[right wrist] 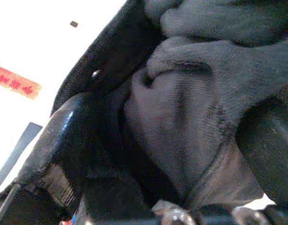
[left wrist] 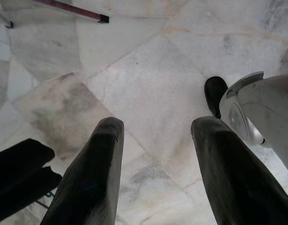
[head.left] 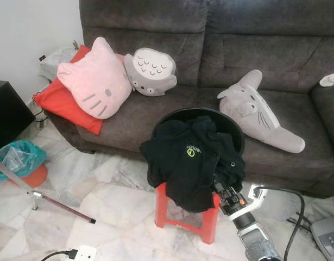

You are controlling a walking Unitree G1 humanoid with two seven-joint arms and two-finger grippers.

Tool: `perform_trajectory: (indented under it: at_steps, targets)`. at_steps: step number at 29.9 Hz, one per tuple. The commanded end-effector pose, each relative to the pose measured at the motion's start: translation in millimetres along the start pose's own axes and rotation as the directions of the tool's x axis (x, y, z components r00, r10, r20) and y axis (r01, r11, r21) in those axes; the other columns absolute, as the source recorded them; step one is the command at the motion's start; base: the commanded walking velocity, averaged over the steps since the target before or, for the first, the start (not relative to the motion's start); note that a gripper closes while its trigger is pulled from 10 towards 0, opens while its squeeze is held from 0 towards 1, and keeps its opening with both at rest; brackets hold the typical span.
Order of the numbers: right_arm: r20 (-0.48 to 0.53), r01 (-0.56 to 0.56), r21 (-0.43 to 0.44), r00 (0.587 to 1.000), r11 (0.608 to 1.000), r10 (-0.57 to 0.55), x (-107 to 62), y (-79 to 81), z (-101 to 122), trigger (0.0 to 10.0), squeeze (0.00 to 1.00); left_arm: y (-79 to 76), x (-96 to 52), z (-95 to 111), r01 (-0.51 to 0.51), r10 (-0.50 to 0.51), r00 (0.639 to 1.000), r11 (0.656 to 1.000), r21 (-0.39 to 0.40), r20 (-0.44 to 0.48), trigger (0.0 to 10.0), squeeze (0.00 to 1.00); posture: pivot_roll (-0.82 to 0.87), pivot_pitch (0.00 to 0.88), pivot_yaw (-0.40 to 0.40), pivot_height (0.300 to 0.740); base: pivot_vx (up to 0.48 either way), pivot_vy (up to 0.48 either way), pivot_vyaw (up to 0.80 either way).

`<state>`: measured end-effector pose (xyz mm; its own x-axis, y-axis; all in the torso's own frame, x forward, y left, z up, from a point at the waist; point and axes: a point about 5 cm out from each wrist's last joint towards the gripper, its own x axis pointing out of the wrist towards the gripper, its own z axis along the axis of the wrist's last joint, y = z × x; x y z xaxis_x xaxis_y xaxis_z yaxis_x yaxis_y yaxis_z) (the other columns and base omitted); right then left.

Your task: Hang hanger

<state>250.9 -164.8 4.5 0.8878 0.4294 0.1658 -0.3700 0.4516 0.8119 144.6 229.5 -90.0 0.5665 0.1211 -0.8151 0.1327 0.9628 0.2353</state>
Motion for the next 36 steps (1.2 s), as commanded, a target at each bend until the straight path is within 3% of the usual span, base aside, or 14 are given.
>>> perform_trajectory:
  at_steps: [1, 9, 20, 27, 36]
  targets:
    - [-0.012, -0.082, -0.026, 0.997, 0.996, 0.082, 7.9, 13.1, -2.6, 10.0, 0.0, -0.1, -0.8, -3.5, 0.006, -0.005, 1.0, 1.0, 0.006, -0.012, 10.0, 0.0, -0.02, 0.026, 0.071, 0.74, 0.0, 0.0, 0.0]
    - [-0.038, -0.039, -0.073, 0.999, 0.997, 0.036, -10.6, 23.1, -14.4, 10.0, 0.0, -1.4, -0.6, -3.0, 0.015, -0.015, 1.0, 1.0, 0.003, -0.013, 10.0, 0.0, -0.03, 0.036, 0.065, 0.74, 0.0, 0.0, 0.0]
    - [-0.038, 0.0, -0.14, 0.999, 0.99, -0.005, -30.0, 43.6, -1.7, 10.0, 0.0, -2.4, -0.3, -2.1, 0.025, -0.025, 1.0, 1.0, 0.002, -0.011, 10.0, 0.0, -0.04, 0.021, 0.054, 0.74, 0.0, 0.0, 0.0]
    - [-0.029, -0.011, -0.163, 1.0, 0.987, 0.006, -29.3, 54.8, 7.5, 10.0, 0.0, -2.3, -0.2, -1.7, 0.027, -0.027, 1.0, 1.0, 0.006, -0.01, 10.0, 0.0, -0.05, 0.005, 0.055, 0.74, 0.0, 0.0, 0.0]
    - [0.028, 0.009, -0.199, 1.0, 0.98, -0.003, -16.5, 60.0, 28.5, 10.0, 0.0, -1.7, -0.1, -1.5, 0.028, -0.028, 1.0, 1.0, 0.008, -0.011, 10.0, 0.0, -0.05, 0.009, 0.058, 0.74, 0.0, 0.0, 0.0]
